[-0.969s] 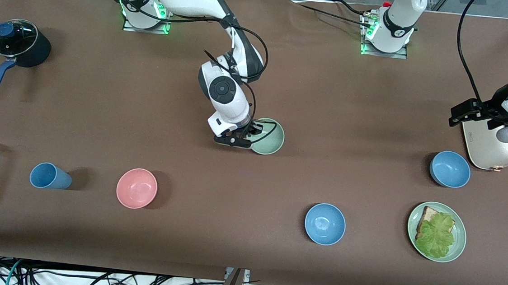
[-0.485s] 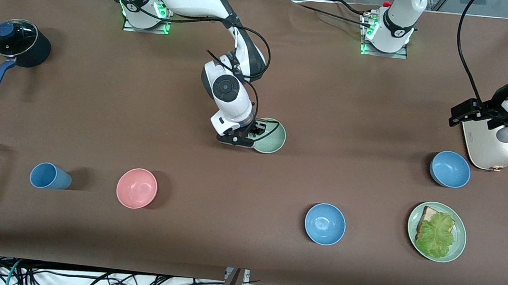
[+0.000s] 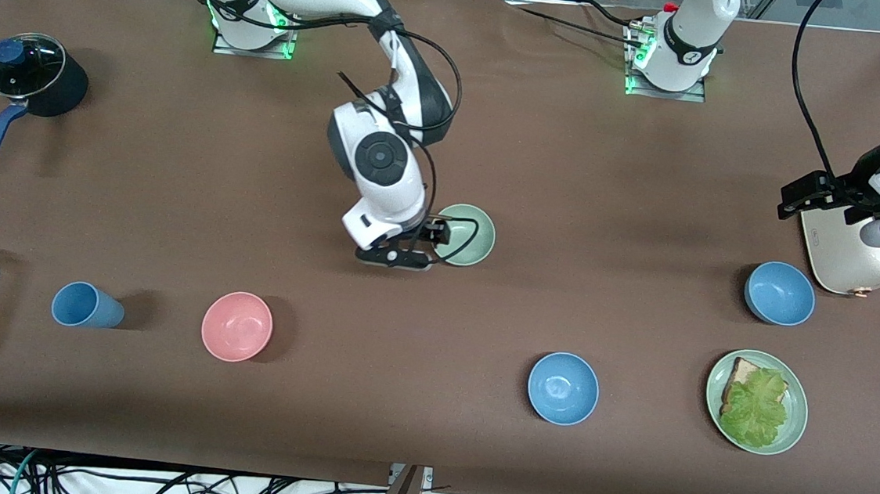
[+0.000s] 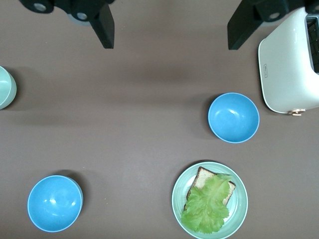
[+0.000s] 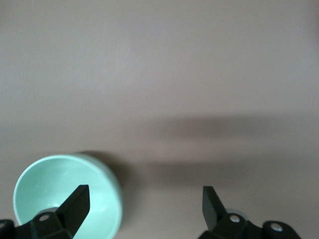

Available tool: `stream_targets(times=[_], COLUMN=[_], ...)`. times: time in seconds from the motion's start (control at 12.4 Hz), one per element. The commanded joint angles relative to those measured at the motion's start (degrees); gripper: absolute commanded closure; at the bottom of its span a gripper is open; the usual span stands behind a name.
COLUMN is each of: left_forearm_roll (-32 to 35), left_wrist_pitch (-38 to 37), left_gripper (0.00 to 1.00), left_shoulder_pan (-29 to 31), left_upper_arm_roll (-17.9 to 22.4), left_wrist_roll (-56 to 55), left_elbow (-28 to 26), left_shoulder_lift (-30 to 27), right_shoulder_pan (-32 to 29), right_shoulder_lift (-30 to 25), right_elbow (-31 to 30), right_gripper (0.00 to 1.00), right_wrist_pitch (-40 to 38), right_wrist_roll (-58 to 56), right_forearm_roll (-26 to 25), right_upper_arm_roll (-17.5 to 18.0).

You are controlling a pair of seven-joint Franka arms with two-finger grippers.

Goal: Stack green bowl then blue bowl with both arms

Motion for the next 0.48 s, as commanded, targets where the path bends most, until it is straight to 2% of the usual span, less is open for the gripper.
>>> stream_targets(times=[0.0,0.24,0.4], left_forearm_roll=[-1.0,-1.0,-1.0], left_wrist_pitch=[-1.5,-1.6,-2.2], left_gripper=[0.0,0.0,0.0], left_shoulder_pan=[0.4,0.4,0.8], left_upper_arm_roll=[0.1,0.1,0.1], left_wrist_roll=[0.9,0.8,1.2], left_elbow=[1.9,1.8,1.8], left_shoulder_lift=[0.8,0.8,1.1], right_shoulder_pan=[0.0,-1.6,-5.9], right_shoulder_lift=[-3.5,-6.2,-7.6], right_elbow=[0.1,0.1,0.1], right_gripper=[0.0,0.0,0.0], right_wrist_pitch=[-7.3,-14.7,-19.4], right_wrist_roll=[-12.2,-26.1,-33.9], right_forearm_roll=[-0.5,0.9,3.1], right_upper_arm_roll=[-8.7,-20.8,-22.8])
